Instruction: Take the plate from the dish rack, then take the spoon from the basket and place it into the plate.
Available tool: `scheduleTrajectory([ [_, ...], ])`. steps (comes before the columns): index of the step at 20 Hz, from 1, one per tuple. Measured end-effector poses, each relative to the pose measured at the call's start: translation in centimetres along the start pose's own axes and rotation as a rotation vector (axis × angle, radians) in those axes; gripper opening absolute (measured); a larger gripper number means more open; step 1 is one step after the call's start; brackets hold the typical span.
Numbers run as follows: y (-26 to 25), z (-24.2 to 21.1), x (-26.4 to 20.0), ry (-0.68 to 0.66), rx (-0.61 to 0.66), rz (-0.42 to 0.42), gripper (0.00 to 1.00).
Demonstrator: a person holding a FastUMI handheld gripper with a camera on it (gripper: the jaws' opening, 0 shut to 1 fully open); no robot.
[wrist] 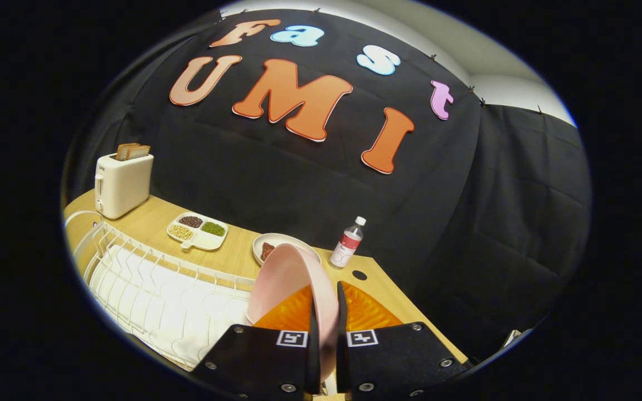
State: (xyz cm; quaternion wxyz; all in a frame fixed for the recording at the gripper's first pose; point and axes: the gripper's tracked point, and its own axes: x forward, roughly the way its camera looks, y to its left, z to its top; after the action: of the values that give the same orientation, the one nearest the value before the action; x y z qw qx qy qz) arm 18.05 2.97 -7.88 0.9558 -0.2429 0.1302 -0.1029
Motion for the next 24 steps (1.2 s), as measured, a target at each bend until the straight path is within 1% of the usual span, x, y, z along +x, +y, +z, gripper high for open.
scheduleTrajectory([
  [2, 0.0, 0.7, -0.1, -0.018, -0.021, -0.004, 0.11],
  [6, -0.3, 2.1, -0.1, -0.057, -0.089, -0.04, 0.1],
  [10, -0.9, 3.2, -0.3, -0.067, -0.079, -0.048, 0.1],
  [15, -2.1, 5.4, -1.3, -0.105, -0.023, -0.04, 0.1],
  [17, -2.6, 5.9, -2.3, -0.117, 0.003, -0.028, 0.1],
  [24, -3.3, 6.1, -7.2, -0.131, 0.102, 0.068, 0.1],
])
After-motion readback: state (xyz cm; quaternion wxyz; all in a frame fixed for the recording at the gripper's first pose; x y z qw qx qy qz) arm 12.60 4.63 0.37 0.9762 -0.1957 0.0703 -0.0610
